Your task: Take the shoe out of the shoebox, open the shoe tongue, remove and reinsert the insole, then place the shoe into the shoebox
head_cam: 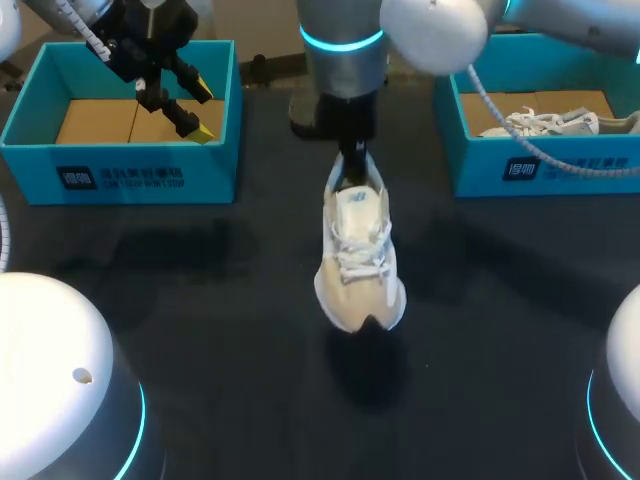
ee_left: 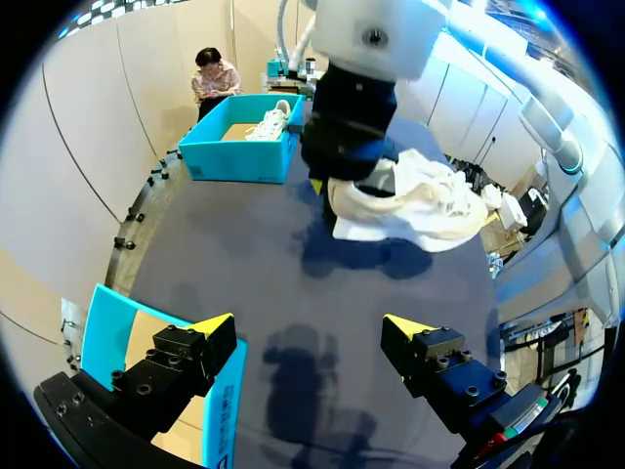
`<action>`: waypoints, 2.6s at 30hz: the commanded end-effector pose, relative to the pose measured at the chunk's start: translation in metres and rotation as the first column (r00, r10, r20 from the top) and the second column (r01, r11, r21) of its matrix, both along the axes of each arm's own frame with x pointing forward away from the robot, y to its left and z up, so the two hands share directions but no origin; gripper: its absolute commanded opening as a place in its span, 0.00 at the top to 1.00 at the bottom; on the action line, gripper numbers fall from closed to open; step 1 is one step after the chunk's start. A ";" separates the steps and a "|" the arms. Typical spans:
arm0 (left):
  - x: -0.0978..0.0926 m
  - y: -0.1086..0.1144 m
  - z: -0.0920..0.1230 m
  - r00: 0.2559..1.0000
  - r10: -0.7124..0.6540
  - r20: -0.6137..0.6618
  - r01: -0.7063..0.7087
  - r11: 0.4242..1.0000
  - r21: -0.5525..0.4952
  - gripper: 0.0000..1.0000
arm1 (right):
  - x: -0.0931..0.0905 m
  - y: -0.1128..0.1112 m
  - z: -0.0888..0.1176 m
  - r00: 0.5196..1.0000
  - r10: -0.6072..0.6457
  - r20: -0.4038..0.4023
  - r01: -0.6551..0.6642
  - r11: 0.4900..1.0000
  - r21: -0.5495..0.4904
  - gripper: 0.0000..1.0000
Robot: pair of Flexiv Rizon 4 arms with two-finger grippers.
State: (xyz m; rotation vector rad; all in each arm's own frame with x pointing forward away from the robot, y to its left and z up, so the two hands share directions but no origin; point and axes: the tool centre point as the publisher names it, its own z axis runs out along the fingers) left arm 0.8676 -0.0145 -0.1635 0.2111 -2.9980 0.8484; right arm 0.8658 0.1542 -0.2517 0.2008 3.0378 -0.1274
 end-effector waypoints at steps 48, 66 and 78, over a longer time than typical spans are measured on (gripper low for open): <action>0.000 0.000 0.000 1.000 0.000 -0.001 0.000 1.000 0.004 0.00 | 0.072 -0.105 0.063 0.998 -0.047 0.045 0.049 0.998 -0.051 1.00; 0.000 0.000 0.000 1.000 0.000 -0.001 0.000 1.000 0.004 0.00 | 0.130 -0.228 0.065 1.000 -0.024 0.018 0.026 0.995 -0.098 1.00; 0.000 0.000 0.000 1.000 0.000 -0.001 0.000 1.000 0.004 0.00 | 0.182 -0.292 0.073 0.999 -0.036 0.012 0.037 0.989 -0.147 1.00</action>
